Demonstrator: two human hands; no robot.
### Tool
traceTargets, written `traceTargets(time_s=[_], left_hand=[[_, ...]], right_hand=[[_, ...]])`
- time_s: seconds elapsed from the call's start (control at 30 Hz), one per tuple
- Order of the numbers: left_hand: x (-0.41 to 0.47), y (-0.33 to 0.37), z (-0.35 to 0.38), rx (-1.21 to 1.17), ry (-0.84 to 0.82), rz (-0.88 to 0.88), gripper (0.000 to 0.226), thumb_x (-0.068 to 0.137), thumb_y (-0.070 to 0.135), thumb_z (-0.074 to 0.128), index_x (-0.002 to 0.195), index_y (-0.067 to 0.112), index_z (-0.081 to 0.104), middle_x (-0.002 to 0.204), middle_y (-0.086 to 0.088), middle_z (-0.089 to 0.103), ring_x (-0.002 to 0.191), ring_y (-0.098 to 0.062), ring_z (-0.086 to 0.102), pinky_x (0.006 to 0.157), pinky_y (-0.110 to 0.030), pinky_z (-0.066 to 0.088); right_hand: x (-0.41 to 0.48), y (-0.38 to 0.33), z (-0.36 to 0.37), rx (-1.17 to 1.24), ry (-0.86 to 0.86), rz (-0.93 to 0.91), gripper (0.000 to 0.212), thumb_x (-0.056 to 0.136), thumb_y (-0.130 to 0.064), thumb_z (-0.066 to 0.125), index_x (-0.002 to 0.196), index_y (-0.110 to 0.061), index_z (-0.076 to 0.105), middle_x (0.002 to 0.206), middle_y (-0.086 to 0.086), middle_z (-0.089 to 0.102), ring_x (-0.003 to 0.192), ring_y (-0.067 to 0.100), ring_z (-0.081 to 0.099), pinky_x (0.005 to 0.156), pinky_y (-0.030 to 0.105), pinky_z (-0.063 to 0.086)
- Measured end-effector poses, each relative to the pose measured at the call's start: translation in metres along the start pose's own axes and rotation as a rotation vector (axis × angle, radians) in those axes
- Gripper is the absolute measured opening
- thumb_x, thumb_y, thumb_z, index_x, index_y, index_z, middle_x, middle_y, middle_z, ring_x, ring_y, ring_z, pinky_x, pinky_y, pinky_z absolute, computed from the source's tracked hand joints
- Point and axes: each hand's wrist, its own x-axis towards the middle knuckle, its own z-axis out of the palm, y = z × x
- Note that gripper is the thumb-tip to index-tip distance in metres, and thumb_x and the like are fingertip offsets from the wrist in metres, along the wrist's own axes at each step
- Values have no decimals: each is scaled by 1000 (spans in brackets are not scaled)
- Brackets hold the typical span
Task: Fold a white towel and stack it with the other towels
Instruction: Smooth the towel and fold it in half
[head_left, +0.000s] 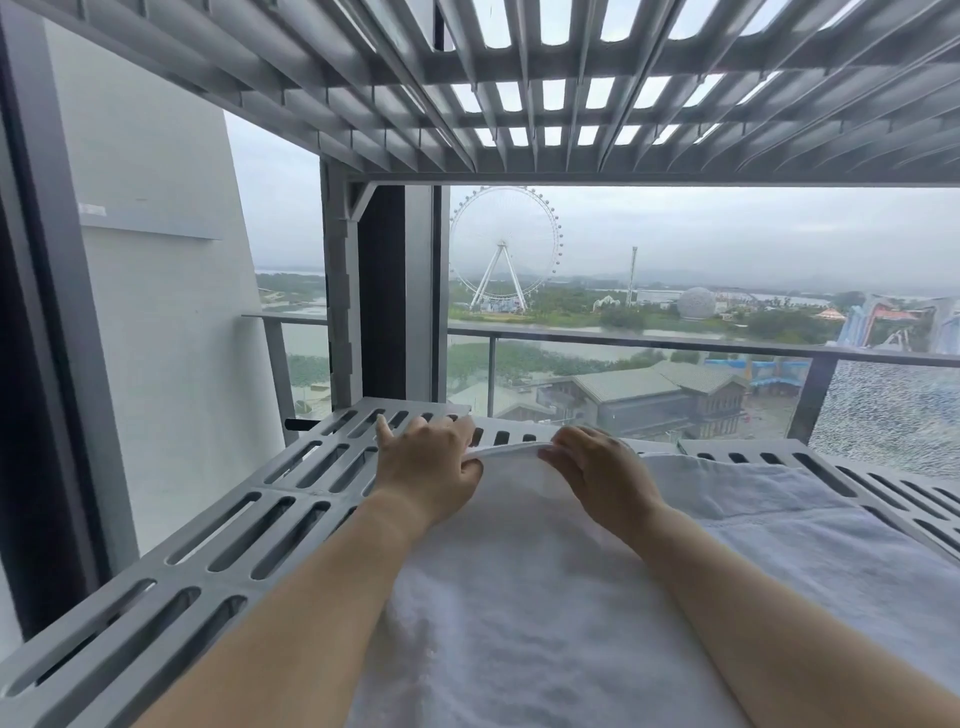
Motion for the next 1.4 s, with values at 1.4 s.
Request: traceTargets(time_s=[1.4], left_hand=[[10,130,30,92,-34,277,32,98,42,27,107,17,47,110,-2,59,96,-21,57,74,-33,39]], right_hand=[[-48,69,-78,-383,110,-255,26,69,-28,81,69,-14,58,64,-1,62,57,22,62,51,26,48]])
